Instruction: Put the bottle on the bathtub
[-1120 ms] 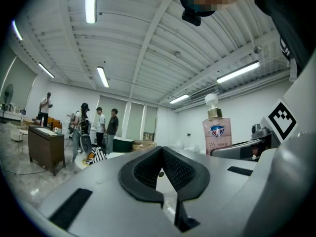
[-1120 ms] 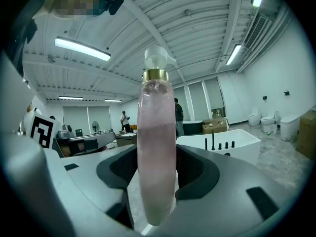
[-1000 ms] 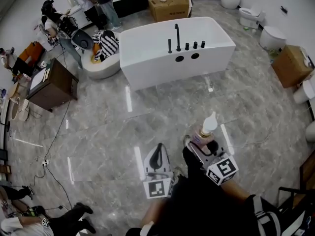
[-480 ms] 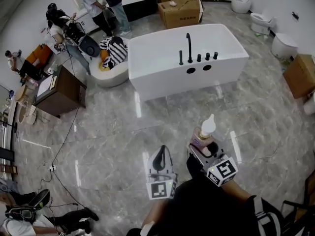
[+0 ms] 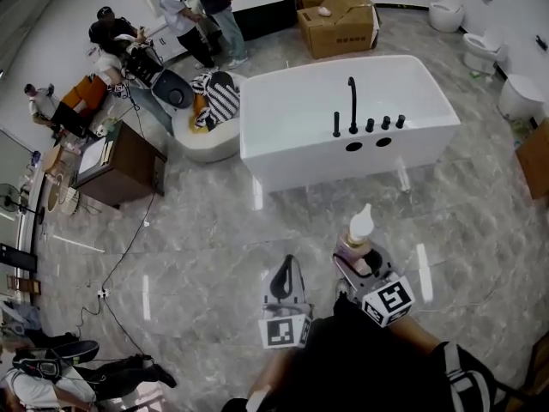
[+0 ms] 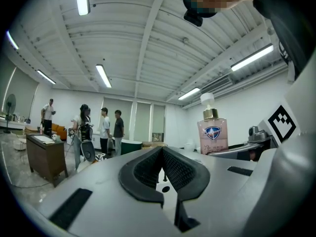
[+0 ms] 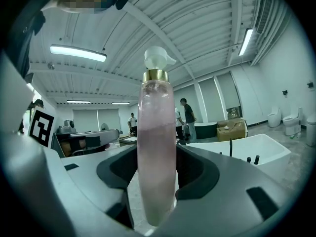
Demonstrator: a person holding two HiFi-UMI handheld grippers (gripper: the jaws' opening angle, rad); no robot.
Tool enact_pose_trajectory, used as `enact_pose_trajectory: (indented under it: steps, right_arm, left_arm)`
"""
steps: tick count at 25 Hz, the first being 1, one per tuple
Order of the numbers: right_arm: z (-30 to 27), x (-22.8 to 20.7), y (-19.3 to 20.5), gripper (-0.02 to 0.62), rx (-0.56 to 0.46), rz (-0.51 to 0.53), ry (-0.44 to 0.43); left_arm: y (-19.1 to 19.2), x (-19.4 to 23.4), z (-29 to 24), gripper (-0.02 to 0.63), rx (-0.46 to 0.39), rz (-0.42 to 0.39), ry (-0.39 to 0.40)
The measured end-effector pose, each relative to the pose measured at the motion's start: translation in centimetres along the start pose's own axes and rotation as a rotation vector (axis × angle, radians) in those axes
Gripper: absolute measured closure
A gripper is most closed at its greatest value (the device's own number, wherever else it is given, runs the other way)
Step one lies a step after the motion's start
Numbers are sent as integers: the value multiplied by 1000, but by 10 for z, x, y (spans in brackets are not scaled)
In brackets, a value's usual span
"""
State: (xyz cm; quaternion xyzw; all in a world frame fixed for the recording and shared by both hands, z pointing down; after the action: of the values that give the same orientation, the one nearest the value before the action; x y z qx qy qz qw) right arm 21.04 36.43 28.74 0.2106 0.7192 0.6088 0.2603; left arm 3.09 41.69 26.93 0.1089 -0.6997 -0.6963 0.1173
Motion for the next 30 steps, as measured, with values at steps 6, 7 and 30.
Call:
enact_pose_trajectory:
  steps: [6,7,30]
  right_arm:
    - [-51,-37,-12,370,4,10,-22]
    - [-58,-42,-13,370,9,9,-23]
    - [-339,-111,-24,370,29,23,103]
  left_arm:
    - [1,22,-53,591,15,4,-35]
    - [0,25,-60,591,16,2,-35]
    - [15,243,-290,591,40,49,73]
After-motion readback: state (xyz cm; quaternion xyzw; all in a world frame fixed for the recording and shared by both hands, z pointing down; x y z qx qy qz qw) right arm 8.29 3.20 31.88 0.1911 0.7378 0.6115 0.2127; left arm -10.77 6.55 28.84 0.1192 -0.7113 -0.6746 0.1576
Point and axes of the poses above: the fingertips, and each gripper's own axes: z backward along the fingers, x to its left, y out of its underside, the point moved 7 cm from there along z, backward along the fingers, and after that the axes turned 9 degrees about y, right-handed, at the moved point
